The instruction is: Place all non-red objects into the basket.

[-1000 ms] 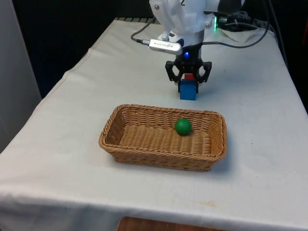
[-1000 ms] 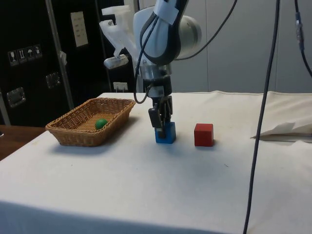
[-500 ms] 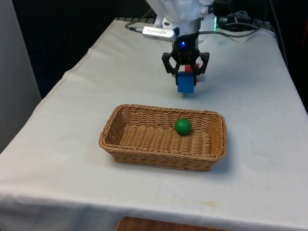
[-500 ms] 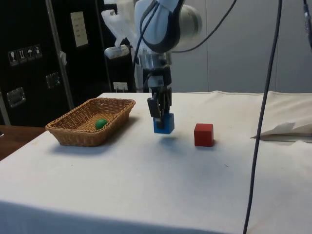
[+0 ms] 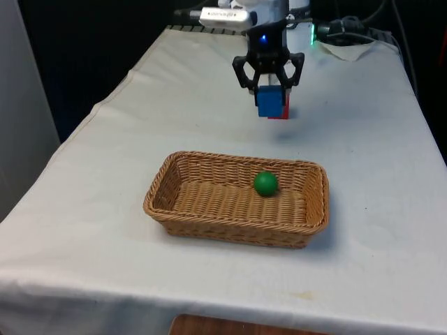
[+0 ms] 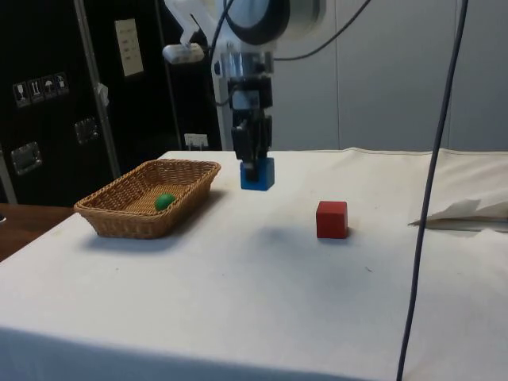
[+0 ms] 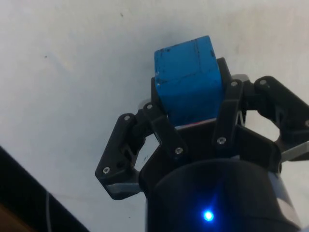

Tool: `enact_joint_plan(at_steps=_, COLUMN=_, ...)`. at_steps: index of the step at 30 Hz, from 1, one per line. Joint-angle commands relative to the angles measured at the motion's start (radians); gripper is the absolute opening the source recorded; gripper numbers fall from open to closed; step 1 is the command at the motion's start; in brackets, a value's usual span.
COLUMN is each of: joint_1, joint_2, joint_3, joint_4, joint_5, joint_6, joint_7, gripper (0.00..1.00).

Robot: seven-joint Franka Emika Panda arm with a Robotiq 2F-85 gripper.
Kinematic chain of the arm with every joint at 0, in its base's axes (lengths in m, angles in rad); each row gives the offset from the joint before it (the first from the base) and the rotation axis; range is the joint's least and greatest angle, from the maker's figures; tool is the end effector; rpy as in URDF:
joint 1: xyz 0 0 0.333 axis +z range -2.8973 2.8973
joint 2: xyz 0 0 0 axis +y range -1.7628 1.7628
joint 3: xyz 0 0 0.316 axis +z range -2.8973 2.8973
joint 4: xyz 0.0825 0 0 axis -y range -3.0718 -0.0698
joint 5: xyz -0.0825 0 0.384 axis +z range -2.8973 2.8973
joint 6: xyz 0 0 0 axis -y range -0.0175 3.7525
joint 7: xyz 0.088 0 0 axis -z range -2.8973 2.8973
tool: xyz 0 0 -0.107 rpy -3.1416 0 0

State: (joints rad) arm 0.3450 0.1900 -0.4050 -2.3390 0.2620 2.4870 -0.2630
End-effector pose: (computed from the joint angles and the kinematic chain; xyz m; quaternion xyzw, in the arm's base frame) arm 0.5124 -0.0342 0.2583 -0.9991 0.0006 0.0029 0.0421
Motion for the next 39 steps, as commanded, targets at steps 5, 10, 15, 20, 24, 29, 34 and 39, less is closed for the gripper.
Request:
enact_joint_plan(at_steps=5, joint_1=0.001, joint_2=-0.015, joint_3=-0.008, joint_4=0.032, joint_5=-0.018, joint_6=-0.045, joint_7=0.014, gripper=0.01)
enact_joint_plan(at_steps=10, joint_1=-0.001, joint_2=-0.020, joint_3=-0.013, joint_4=0.086, joint_5=-0.014, joint_6=-0.101, joint_7=0.011, gripper=0.01)
enact_joint_plan(at_steps=15, joint_1=-0.004, joint_2=-0.012, joint_3=-0.015, joint_4=0.132, joint_5=-0.003, joint_6=-0.142, joint_7=0.004, gripper=0.01)
enact_joint_plan(at_steps=20, joint_1=-0.006, joint_2=-0.010, joint_3=-0.016, joint_4=0.164, joint_5=-0.002, joint_6=-0.169, joint_7=0.003, gripper=0.01)
enact_joint_plan(at_steps=24, joint_1=-0.005, joint_2=-0.016, joint_3=-0.018, joint_4=0.185, joint_5=-0.007, joint_6=-0.190, joint_7=0.008, gripper=0.01)
enact_joint_plan(at_steps=29, joint_1=-0.006, joint_2=-0.014, joint_3=-0.023, joint_4=0.235, joint_5=-0.003, joint_6=-0.235, joint_7=0.007, gripper=0.01)
enact_joint_plan(at_steps=34, joint_1=-0.009, joint_2=0.005, joint_3=-0.022, joint_4=0.283, joint_5=0.010, joint_6=-0.260, joint_7=0.000, gripper=0.01)
enact_joint_plan(at_steps=39, joint_1=-0.014, joint_2=0.045, joint_3=-0.022, joint_4=0.334, joint_5=0.025, joint_6=-0.270, joint_7=-0.007, gripper=0.01)
